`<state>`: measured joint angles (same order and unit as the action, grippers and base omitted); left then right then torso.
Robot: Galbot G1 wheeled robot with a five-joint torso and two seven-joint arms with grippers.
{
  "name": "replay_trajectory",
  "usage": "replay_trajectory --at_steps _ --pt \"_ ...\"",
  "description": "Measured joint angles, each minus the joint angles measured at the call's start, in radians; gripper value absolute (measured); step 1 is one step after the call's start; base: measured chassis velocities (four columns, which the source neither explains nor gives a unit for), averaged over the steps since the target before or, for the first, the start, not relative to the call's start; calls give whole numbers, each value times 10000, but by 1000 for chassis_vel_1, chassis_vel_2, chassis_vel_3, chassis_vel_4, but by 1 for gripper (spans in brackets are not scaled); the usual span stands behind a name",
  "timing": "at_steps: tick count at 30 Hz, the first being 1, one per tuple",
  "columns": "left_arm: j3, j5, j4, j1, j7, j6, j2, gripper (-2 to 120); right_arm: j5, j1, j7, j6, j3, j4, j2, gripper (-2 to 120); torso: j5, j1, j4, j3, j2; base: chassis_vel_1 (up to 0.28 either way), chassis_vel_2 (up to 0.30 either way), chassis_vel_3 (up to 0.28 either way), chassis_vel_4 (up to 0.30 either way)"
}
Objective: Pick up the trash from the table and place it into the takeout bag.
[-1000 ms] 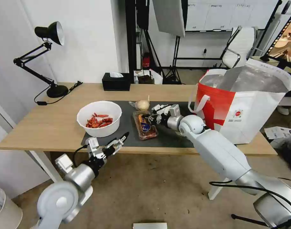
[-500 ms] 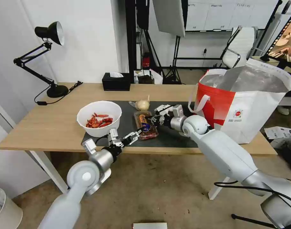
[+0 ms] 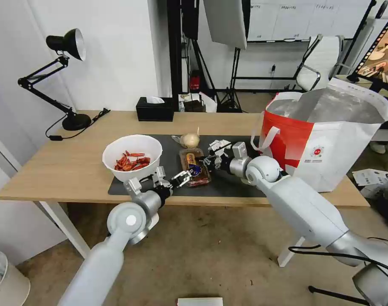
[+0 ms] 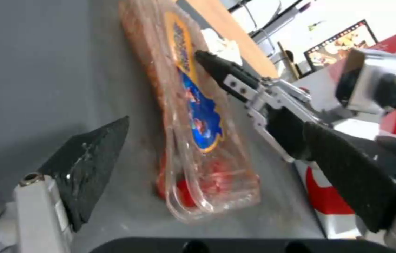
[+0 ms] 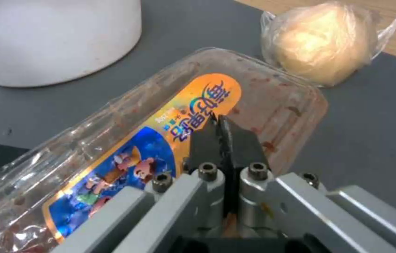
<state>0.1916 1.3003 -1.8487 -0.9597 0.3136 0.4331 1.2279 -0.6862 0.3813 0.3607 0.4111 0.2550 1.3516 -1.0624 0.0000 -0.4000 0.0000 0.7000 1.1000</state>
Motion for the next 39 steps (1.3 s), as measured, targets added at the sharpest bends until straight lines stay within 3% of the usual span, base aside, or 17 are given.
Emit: replay_trajectory --at_steps 12,15,31,39 --pt "-183 135 514 364 207 -23 254 100 -168 -148 -107 54 18 -118 -146 0 0 1 1 0 -1 0 0 0 0" --pt "-282 159 671 503 326 -65 325 95 -192 -157 -121 58 19 -119 -167 0 0 0 0 0 0 0 0 0 0" --pt "-457 111 989 695 517 -162 471 31 -292 -84 -170 59 7 106 -42 0 0 0 1 0 -1 0 0 0 0" --pt "-458 85 1001 686 502 -174 473 9 -464 -46 -233 62 11 257 128 0 0 0 0 0 -1 0 0 0 0"
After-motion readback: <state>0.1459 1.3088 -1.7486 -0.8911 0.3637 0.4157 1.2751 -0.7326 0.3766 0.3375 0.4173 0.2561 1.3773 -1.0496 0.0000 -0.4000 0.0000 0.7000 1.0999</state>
